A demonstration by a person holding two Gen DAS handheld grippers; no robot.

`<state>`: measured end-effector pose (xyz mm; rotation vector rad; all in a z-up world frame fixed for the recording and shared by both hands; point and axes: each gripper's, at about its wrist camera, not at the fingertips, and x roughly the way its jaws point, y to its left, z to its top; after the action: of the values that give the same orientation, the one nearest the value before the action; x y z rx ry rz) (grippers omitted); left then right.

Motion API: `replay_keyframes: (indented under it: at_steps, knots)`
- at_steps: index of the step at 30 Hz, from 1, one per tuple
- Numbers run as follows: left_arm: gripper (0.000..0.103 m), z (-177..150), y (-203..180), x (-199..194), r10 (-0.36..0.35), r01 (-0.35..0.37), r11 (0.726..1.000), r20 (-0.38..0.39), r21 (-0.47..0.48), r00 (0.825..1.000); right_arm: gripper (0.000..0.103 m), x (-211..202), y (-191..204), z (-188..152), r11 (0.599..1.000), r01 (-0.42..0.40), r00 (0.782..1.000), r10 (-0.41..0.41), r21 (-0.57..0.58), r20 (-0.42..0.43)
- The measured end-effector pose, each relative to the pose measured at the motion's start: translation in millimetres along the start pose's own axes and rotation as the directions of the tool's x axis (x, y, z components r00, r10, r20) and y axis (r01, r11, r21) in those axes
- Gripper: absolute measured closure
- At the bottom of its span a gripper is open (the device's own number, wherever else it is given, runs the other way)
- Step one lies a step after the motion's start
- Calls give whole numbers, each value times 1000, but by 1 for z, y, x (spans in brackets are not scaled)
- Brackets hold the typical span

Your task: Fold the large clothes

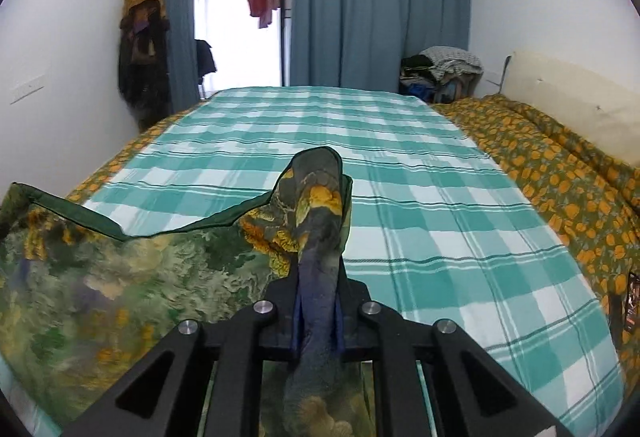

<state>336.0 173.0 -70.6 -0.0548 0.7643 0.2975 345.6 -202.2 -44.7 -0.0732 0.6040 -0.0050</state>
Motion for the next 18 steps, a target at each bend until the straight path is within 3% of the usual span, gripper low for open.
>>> replay_keyframes:
  at_steps: [4,7,9,18]
  knots:
    - [94,-60,-4,53,43,-38,998,-103,44,994,91,50,4,-49,1000,22,990,-24,-11,-142]
    - [92,-97,-3,68,37,-31,998,-93,58,995,91,77,5,-97,1000,-11,973,11,-1,-231]
    - [91,-102,-6,66,48,-45,997,-51,61,998,90,80,5,-114,1000,-16,976,17,8,-219]
    - [91,-102,1,81,-33,34,999,-41,19,999,88,83,1,-129,997,-28,985,41,75,-168]
